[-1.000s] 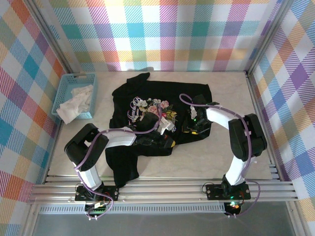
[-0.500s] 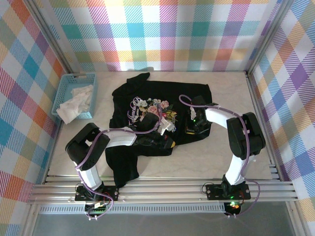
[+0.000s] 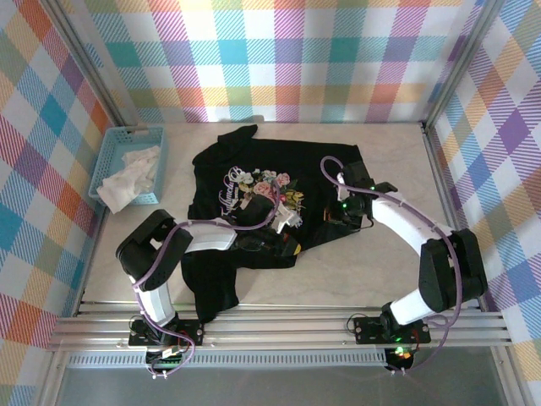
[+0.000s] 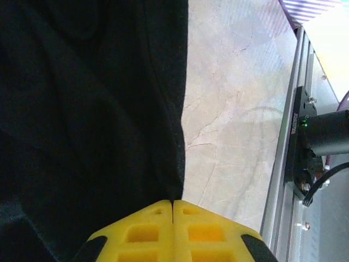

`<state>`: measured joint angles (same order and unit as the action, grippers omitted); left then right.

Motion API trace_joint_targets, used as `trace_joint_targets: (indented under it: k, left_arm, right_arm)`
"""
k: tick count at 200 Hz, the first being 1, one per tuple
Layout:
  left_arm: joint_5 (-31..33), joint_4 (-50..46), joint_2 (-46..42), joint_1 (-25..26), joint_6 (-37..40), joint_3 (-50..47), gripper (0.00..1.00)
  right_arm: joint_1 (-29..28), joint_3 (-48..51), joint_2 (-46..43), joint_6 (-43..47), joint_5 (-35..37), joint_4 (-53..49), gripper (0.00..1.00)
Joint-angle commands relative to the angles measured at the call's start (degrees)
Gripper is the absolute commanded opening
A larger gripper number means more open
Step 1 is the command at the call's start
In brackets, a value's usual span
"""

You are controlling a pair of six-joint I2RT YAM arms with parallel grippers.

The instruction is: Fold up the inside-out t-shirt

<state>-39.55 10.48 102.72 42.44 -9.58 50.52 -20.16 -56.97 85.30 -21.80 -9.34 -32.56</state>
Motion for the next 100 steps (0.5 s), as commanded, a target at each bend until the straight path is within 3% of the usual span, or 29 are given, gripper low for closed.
trace_joint_targets:
  k: [1,27,64,100]
  left_arm:
    - [-0.1,-0.5,1.1,-0.4,0.8,1.6,0.00]
    - [0.4,-0.2,2.2,-0.3,0.5,2.1,0.02]
    - [1.7,1.2,2.1,0.3,0.4,2.9,0.28]
    - [8.9,1.1,0.7,4.3,4.8,4.8,0.46]
  right_arm:
    - [0.4,1.2,-1.4,-1.5,-2.9,-0.2,0.00]
    - [0.4,2.5,-2.5,-1.8,-7.6,1.0,0.00]
    - [0.6,4.2,-3.6,-4.2,-11.4,1.9,0.00]
    - [2.0,4.1,-4.9,-5.6,-14.3,0.9,0.00]
